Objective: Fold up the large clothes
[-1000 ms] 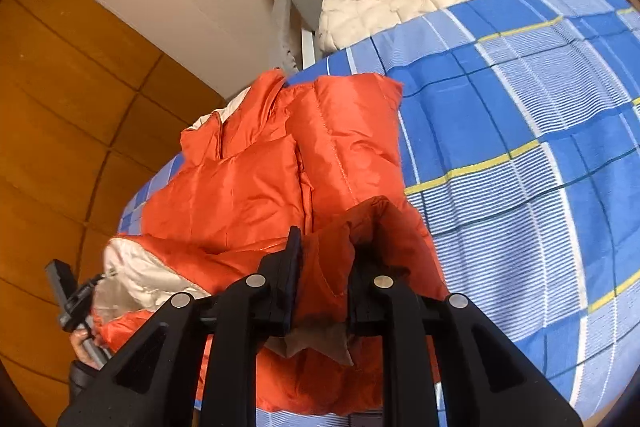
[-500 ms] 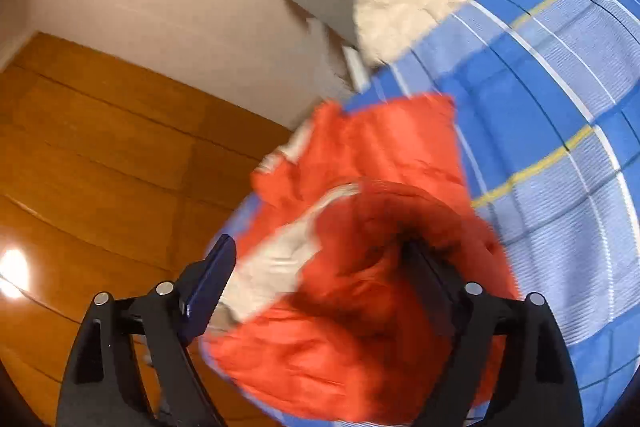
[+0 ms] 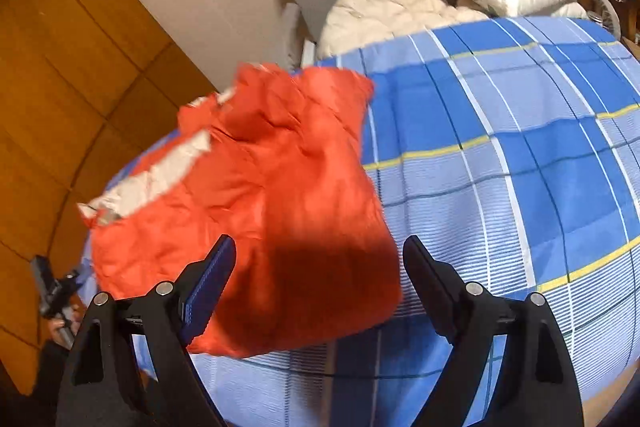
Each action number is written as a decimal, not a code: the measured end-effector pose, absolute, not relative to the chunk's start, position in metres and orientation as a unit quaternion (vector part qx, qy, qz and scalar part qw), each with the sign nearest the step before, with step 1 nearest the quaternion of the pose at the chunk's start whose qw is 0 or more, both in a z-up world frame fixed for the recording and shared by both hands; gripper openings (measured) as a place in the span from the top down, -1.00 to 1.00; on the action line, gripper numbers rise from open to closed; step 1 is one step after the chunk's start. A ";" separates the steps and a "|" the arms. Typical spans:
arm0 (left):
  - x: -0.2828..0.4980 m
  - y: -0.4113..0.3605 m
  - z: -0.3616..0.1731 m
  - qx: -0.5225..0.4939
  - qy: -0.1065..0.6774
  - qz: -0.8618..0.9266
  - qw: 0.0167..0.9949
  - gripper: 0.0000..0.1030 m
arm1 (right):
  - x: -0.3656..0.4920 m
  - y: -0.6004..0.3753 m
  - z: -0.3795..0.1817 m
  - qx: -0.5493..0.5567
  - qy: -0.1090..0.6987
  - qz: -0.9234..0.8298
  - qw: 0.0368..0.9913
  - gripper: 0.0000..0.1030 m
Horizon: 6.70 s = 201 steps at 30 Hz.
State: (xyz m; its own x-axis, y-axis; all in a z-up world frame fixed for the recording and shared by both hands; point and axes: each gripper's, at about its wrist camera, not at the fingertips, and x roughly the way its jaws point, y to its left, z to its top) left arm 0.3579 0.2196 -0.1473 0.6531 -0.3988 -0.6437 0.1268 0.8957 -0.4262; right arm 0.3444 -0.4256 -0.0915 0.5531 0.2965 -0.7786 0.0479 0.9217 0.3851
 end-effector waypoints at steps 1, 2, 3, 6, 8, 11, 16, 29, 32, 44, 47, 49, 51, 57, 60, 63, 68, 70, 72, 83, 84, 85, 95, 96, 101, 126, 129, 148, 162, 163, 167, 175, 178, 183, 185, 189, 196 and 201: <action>0.362 0.215 -0.145 -0.168 0.384 -0.154 0.895 -0.75 | 0.348 -0.424 -0.096 0.183 0.468 0.071 0.861 -0.63; 0.366 0.210 -0.143 -0.164 0.380 -0.155 0.897 -0.76 | 0.353 -0.422 -0.101 0.181 0.471 0.069 0.861 -0.59; 0.372 0.207 -0.142 -0.162 0.376 -0.161 0.898 -0.76 | 0.356 -0.422 -0.103 0.180 0.473 0.070 0.860 -0.55; 0.391 0.196 -0.139 -0.159 0.373 -0.174 0.897 -0.76 | 0.361 -0.419 -0.106 0.168 0.474 0.067 0.861 -0.44; 0.407 0.188 -0.142 -0.165 0.386 -0.188 0.888 -0.69 | 0.364 -0.420 -0.108 0.166 0.477 0.065 0.861 -0.32; 0.422 0.177 -0.151 -0.170 0.411 -0.211 0.870 0.05 | 0.363 -0.419 -0.109 0.158 0.482 0.069 0.859 -0.08; 0.414 0.166 -0.152 -0.164 0.409 -0.222 0.870 0.66 | 0.356 -0.412 -0.103 0.138 0.484 0.079 0.861 0.33; 0.324 0.176 -0.125 -0.158 0.382 -0.231 0.881 0.84 | 0.296 -0.405 -0.072 0.151 0.462 0.105 0.867 0.60; 0.299 0.181 -0.120 -0.163 0.378 -0.232 0.881 0.85 | 0.274 -0.406 -0.066 0.159 0.460 0.113 0.866 0.60; 0.241 0.176 -0.118 -0.148 0.393 -0.214 0.882 0.57 | 0.226 -0.414 -0.074 0.157 0.483 0.106 0.855 0.52; 0.244 0.173 -0.112 -0.116 0.384 -0.182 0.898 0.00 | 0.236 -0.405 -0.073 0.126 0.486 0.093 0.860 0.36; 0.245 0.171 -0.107 -0.101 0.378 -0.175 0.904 -0.09 | 0.241 -0.400 -0.072 0.106 0.485 0.085 0.864 0.18; 0.248 0.169 -0.102 -0.083 0.374 -0.173 0.907 -0.19 | 0.245 -0.395 -0.068 0.083 0.476 0.071 0.872 -0.18; 0.263 0.163 -0.095 -0.037 0.372 -0.172 0.912 -0.34 | 0.261 -0.377 -0.052 0.020 0.455 0.066 0.888 -0.43; 0.269 0.155 -0.091 -0.013 0.372 -0.175 0.912 -0.36 | 0.271 -0.366 -0.054 -0.009 0.463 0.073 0.884 -0.43; 0.272 0.147 -0.088 0.006 0.373 -0.185 0.909 -0.36 | 0.279 -0.358 -0.063 -0.036 0.474 0.071 0.877 -0.43; 0.276 0.138 -0.089 0.024 0.377 -0.193 0.905 -0.21 | 0.283 -0.355 -0.070 -0.050 0.483 0.072 0.871 -0.26; 0.278 0.136 -0.089 0.026 0.378 -0.193 0.905 -0.11 | 0.283 -0.355 -0.070 -0.051 0.484 0.071 0.871 -0.13; 0.279 0.136 -0.089 0.026 0.377 -0.192 0.906 0.05 | 0.283 -0.355 -0.070 -0.054 0.486 0.070 0.869 0.09; 0.272 0.144 -0.083 0.012 0.362 -0.186 0.913 0.98 | 0.270 -0.353 -0.051 -0.061 0.479 0.075 0.872 0.66; 0.270 0.147 -0.081 0.007 0.359 -0.187 0.914 0.98 | 0.269 -0.353 -0.046 -0.060 0.476 0.076 0.874 0.67; 0.268 0.150 -0.078 0.004 0.356 -0.188 0.915 0.99 | 0.267 -0.353 -0.042 -0.059 0.473 0.078 0.875 0.68; 0.256 0.173 -0.045 -0.049 0.318 -0.189 0.928 0.99 | 0.258 -0.354 0.003 -0.041 0.439 0.093 0.893 0.74; 0.256 0.174 -0.040 -0.052 0.312 -0.191 0.929 0.99 | 0.259 -0.354 0.009 -0.042 0.433 0.093 0.896 0.74; 0.272 0.179 -0.016 -0.062 0.287 -0.186 0.938 0.99 | 0.274 -0.360 0.031 -0.029 0.408 0.087 0.909 0.77; 0.513 0.166 -0.078 -0.107 0.388 -0.077 0.912 0.99 | 0.481 -0.412 -0.058 0.077 0.464 -0.016 0.882 0.77; 0.526 0.162 -0.101 -0.102 0.415 -0.058 0.902 0.99 | 0.493 -0.415 -0.083 0.081 0.486 -0.032 0.870 0.77; 0.479 0.142 -0.047 -0.096 0.348 -0.063 0.931 0.14 | 0.463 -0.401 -0.057 0.079 0.438 -0.038 0.895 0.01; 0.446 -0.016 -0.053 -0.021 0.386 -0.216 0.897 0.14 | 0.433 -0.267 -0.057 0.027 0.468 0.117 0.876 0.01; 0.445 -0.022 -0.056 -0.016 0.388 -0.217 0.896 0.14 | 0.434 -0.264 -0.059 0.023 0.470 0.115 0.875 0.01; 0.458 -0.041 -0.073 -0.002 0.409 -0.204 0.890 0.14 | 0.444 -0.261 -0.072 0.007 0.480 0.097 0.872 0.01; 0.496 -0.040 -0.118 -0.007 0.452 -0.136 0.882 0.22 | 0.472 -0.253 -0.105 -0.046 0.505 0.048 0.861 0.01; 0.504 -0.034 -0.129 -0.028 0.458 -0.124 0.880 0.29 | 0.481 -0.251 -0.117 -0.056 0.509 0.036 0.858 0.02; 0.484 -0.030 -0.119 -0.047 0.430 -0.105 0.895 0.14 | 0.467 -0.257 -0.109 -0.029 0.492 0.042 0.869 0.02; 0.470 -0.031 -0.107 -0.051 0.405 -0.107 0.906 0.10 | 0.456 -0.265 -0.101 0.000 0.481 0.048 0.875 0.02; 0.445 -0.034 -0.086 -0.059 0.371 -0.118 0.919 0.09 | 0.427 -0.285 -0.082 0.065 0.453 0.051 0.888 0.00; 0.425 -0.039 -0.068 -0.066 0.353 -0.136 0.923 0.09 | 0.352 -0.348 -0.056 0.204 0.400 0.032 0.893 -0.36; 0.421 -0.043 -0.068 -0.068 0.352 -0.147 0.922 0.09 | 0.289 -0.413 -0.074 0.369 0.365 0.006 0.855 -0.71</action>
State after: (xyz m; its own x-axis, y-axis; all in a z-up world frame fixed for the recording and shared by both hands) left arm 0.4206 -0.0435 -0.0682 0.7089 -0.3197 -0.6287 0.2241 0.9473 -0.2290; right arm 0.2886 -0.4135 -0.0739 0.7339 0.2792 -0.6193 0.2598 0.7270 0.6356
